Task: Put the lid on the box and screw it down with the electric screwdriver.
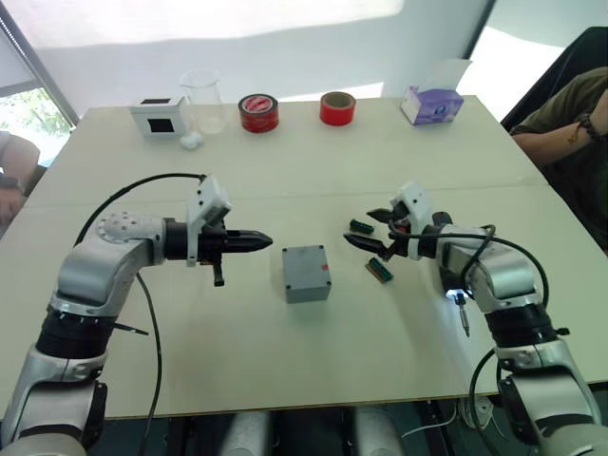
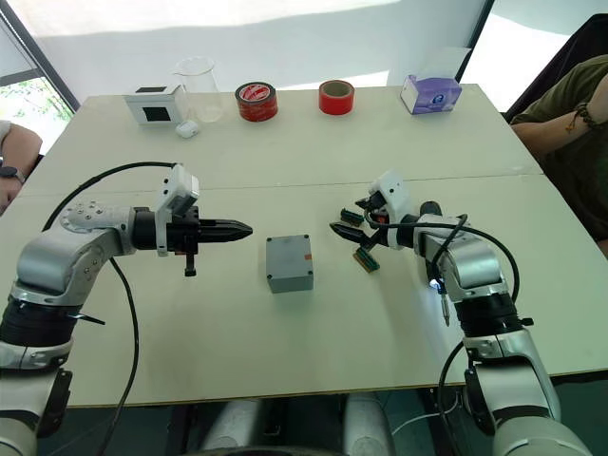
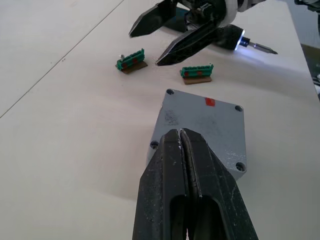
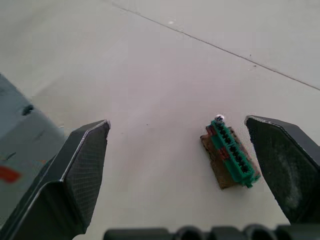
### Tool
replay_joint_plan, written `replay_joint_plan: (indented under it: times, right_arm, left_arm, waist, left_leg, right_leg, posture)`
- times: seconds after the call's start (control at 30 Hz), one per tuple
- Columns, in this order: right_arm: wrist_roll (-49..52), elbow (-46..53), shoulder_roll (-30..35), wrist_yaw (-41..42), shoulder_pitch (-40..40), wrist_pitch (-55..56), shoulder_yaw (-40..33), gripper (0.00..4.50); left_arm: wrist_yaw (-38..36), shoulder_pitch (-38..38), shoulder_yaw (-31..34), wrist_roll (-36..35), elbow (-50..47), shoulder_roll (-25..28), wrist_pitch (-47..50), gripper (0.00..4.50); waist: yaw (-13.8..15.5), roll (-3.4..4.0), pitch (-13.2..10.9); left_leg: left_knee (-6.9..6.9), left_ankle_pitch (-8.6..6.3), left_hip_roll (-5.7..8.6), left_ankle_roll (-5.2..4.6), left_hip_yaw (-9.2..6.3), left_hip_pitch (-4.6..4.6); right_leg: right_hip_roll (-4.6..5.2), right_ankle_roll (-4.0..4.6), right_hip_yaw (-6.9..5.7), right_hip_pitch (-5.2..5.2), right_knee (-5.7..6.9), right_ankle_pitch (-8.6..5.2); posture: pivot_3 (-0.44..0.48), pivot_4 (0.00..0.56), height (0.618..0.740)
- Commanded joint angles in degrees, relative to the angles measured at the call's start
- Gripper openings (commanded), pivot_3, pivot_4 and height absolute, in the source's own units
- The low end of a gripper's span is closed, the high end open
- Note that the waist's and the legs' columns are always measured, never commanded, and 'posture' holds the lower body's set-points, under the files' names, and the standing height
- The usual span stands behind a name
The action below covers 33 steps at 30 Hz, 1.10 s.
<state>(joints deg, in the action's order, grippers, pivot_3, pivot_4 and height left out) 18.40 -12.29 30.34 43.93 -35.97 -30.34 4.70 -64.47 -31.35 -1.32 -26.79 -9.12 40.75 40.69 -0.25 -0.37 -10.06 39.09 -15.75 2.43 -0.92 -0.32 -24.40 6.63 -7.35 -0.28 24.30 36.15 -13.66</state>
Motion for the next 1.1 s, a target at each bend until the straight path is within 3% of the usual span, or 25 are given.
replay_joint_plan:
  times: [0.03,0.13,0.6,0.7,0.73,0.87,1.1]
  right_arm:
    - [-3.45,-6.38,-1.42,0.27,-3.51,7.11,0.34,3.25]
    - [-5.49,-10.1,-2.07,0.93,-4.85,9.98,0.98,2.41]
    - [-9.2,-20.04,-5.52,2.22,-9.14,15.58,0.54,2.41]
    - [-10.1,-20.79,-5.6,2.35,-9.31,16.05,0.81,1.72]
    - [-10.3,-20.94,-5.65,2.37,-9.34,16.16,0.82,1.23]
    - [-10.74,-21.09,-5.78,2.36,-9.21,16.29,0.52,0.04]
    - [-10.46,-19.41,-5.51,2.5,-8.21,15.98,-0.12,0.04]
  left_arm:
    - [1.28,0.25,1.17,-1.49,-3.1,0.5,0.53,0.0]
    - [1.82,0.7,1.35,-1.9,-3.78,0.68,0.86,0.0]
    - [2.74,1.62,0.73,-1.76,-3.36,1.78,-0.13,0.0]
    - [2.75,1.71,0.64,-1.71,-3.4,1.81,-0.22,0.0]
    - [2.77,1.71,0.65,-1.71,-3.4,1.82,-0.22,0.0]
    - [2.94,1.71,0.45,-1.49,-3.35,1.68,-0.4,0.0]
    - [3.07,1.73,-0.14,-1.24,-3.06,1.49,-0.99,0.0]
  waist:
    - [-0.27,0.0,0.0]
    - [-0.54,0.0,0.0]
    - [-0.48,0.01,-0.01]
    - [-0.55,0.02,-0.01]
    - [-0.59,0.02,-0.01]
    - [-0.67,0.02,-0.01]
    - [-0.64,0.02,-0.01]
  left_leg:
    - [0.0,0.01,0.0,0.02,-0.02,0.0]
    - [-0.02,0.06,0.0,0.11,-0.02,0.0]
    - [-0.05,0.09,-0.01,0.16,-0.02,0.0]
    - [-0.05,0.09,0.0,0.16,-0.03,0.0]
    - [-0.05,0.09,0.0,0.16,-0.03,0.0]
    - [-0.05,0.09,-0.01,0.16,-0.03,0.0]
    - [-0.06,0.09,-0.01,0.16,-0.03,0.0]
  right_leg:
    - [0.0,0.0,0.0,0.0,0.0,0.0]
    - [-0.01,0.0,0.0,0.0,0.0,0.0]
    - [-0.03,0.0,0.01,0.01,-0.01,0.0]
    - [-0.03,0.0,0.01,0.02,0.0,0.0]
    - [-0.03,0.0,0.02,0.02,0.0,0.0]
    - [-0.03,0.0,0.02,0.02,0.0,0.0]
    - [-0.03,0.0,0.02,0.02,0.0,0.0]
  posture:
    - [0.0,0.15,0.74]
    - [0.0,0.15,0.74]
    - [0.0,0.15,0.74]
    - [0.0,0.15,0.74]
    - [0.0,0.15,0.74]
    - [0.0,0.15,0.74]
    - [0.0,0.15,0.74]
